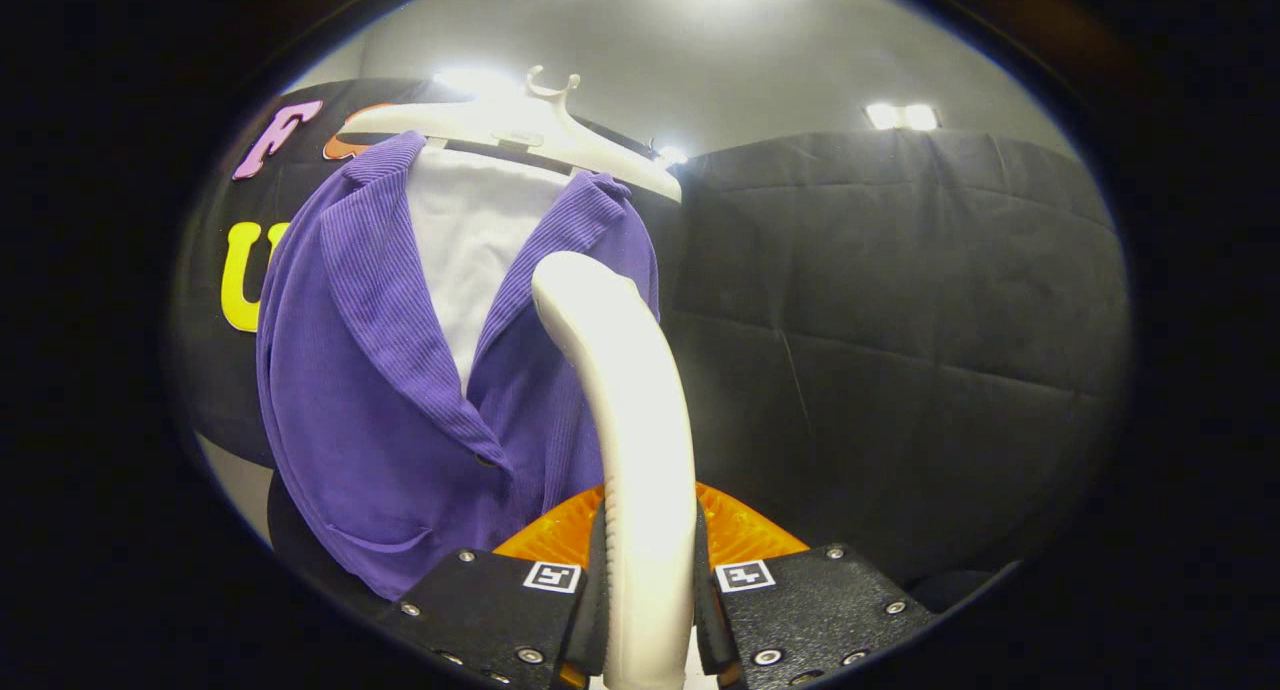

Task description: Iron the clothes twice with a garment steamer, once on the left side and once on the right side.

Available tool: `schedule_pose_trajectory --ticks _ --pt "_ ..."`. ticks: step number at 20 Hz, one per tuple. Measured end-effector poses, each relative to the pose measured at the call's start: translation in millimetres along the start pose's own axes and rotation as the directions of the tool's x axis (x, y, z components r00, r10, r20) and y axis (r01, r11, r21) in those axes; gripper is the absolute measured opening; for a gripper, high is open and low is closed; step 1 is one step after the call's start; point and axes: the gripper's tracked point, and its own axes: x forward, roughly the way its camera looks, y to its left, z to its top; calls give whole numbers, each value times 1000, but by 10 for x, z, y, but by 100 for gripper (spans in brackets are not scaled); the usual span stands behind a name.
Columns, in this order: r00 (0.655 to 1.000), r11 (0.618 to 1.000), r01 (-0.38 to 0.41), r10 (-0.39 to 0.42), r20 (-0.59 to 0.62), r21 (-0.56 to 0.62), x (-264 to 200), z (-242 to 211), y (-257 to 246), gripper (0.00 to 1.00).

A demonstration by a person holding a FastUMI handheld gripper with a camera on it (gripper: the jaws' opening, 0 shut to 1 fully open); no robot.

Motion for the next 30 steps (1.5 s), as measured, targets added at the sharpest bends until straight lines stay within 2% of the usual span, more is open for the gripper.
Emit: schedule_pose_trajectory --ticks 7,13,21,30 --pt "999 1000 19 -19 43 8 244 348 123 35" --pt "995 997 73 -74 65 12 461 498 182 34" --pt "992 990 125 -124 20 -67 575 137 178 35" --pt "994 967 96 -103 -20 -235 416 -522 293 35"
